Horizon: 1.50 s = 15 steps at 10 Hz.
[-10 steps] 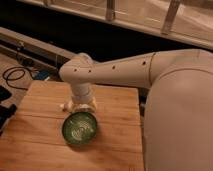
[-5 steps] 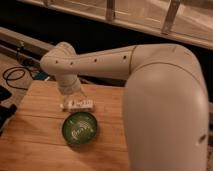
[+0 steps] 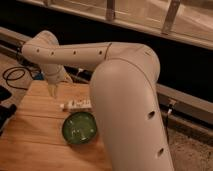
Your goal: Place the bottle in the ceramic bowl
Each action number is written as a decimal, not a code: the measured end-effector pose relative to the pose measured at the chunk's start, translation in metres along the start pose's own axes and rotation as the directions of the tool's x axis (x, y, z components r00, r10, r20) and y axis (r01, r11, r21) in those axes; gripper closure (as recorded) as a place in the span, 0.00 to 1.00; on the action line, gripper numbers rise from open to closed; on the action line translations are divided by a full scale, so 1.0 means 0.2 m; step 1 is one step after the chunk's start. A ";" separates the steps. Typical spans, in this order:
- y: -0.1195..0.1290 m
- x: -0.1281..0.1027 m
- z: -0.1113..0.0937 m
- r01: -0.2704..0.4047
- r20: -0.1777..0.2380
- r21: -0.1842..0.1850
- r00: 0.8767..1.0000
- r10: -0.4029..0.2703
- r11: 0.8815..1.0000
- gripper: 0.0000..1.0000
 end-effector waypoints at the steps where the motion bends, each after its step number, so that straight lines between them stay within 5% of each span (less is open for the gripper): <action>1: 0.00 0.00 0.01 -0.003 0.000 -0.003 1.000 0.003 1.000 0.35; 7: -0.20 0.00 0.45 -0.036 0.047 -0.096 0.998 0.041 0.995 0.35; 11: -0.19 -0.01 0.45 -0.031 0.049 -0.097 0.998 0.036 0.995 0.35; 13: -0.13 -0.01 0.48 -0.029 0.022 -0.095 0.999 0.032 0.995 0.35; 15: -0.13 0.01 0.60 -0.040 -0.028 -0.096 0.999 0.037 0.995 0.35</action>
